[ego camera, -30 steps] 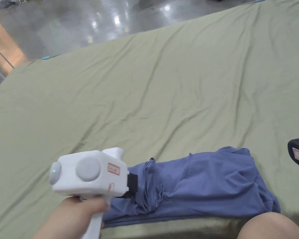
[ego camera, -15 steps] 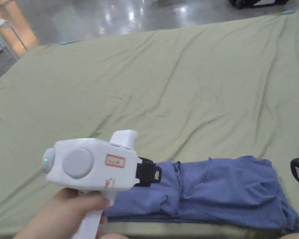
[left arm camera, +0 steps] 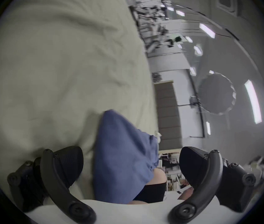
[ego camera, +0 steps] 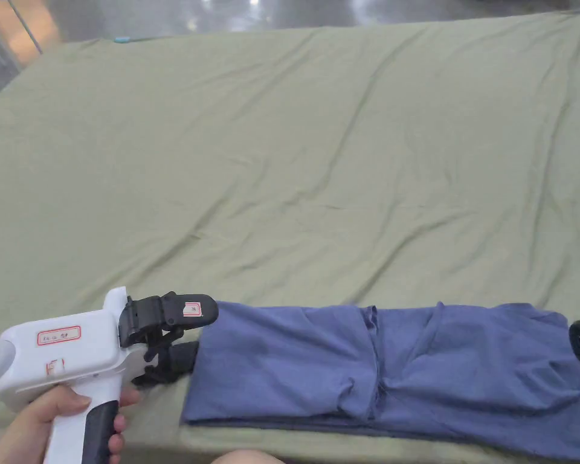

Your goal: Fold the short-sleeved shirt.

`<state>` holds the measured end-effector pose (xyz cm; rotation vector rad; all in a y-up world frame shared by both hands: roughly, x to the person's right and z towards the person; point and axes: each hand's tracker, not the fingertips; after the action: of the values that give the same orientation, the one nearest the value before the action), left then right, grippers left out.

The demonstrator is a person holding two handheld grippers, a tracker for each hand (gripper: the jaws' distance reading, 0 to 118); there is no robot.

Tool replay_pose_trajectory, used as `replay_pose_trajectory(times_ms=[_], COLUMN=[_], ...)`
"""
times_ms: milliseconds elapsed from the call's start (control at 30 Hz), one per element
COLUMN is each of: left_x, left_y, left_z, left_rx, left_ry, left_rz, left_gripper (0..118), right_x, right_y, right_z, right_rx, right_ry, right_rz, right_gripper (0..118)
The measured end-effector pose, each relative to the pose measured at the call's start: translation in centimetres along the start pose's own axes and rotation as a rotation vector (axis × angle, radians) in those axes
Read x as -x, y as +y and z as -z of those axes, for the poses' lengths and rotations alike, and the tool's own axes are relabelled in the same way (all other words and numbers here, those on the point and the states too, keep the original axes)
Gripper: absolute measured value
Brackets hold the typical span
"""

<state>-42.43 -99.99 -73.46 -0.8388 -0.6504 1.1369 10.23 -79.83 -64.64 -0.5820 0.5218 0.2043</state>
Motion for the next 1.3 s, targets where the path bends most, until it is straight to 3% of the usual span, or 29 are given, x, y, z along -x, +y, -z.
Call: replay_pose_trajectory(times_ms=[100,133,167,200,233,267,333,567,667,867,967,1300], left_x=[-1.2,-1.7,-2.0,-2.1,-1.7,-1.1,-1.1,-4.7,-6.5,-11.3,-15.5,-25.0], left_y=[-0.3,-0.6,-0.8,-0.8,-0.9,-0.9,-0.4,0.7,2.0,4.9,5.1,1.8], left_z=[3.1,3.8,4.5,4.9,5.8,5.4,4.4,1.1,-1.6,-5.9,-4.7,7.0], left_rx=[0.13,0.16,0.186,0.196,0.213,0.209,0.188,0.169,0.152,0.135,0.197,0.323], left_ry=[0.006,0.01,0.052,0.093,0.175,0.192,0.077,0.192,0.342,0.683,0.81,0.927], left_rz=[0.085,0.112,0.156,0.169,0.178,0.158,0.109,0.14,0.2,0.189,0.237,0.407], left_gripper=[114,109,95,61,10,10,10,10,10,10,10,11], right_x=[0.2,0.2,0.4,0.5,0.7,0.9,1.1,1.3,1.5,1.5,1.6,-0.4], right_y=[0.3,0.4,0.5,0.6,0.8,0.9,1.1,1.1,1.2,1.4,1.3,-1.0], right_z=[0.5,0.7,0.9,1.0,1.0,0.9,0.6,0.2,-0.1,0.0,0.3,-2.2], right_rx=[0.019,0.026,0.032,0.035,0.035,0.033,0.026,0.017,-0.006,-0.049,-0.07,-0.119], right_ry=[0.001,0.001,-0.002,-0.005,-0.006,-0.005,0.003,0.0,0.02,0.059,0.082,0.094], right_rz=[0.004,0.003,-0.002,-0.006,-0.01,-0.012,-0.011,-0.011,-0.006,-0.001,0.012,0.069], right_gripper=[0,0,0,0,0,0,0,0,0,0,0,0])
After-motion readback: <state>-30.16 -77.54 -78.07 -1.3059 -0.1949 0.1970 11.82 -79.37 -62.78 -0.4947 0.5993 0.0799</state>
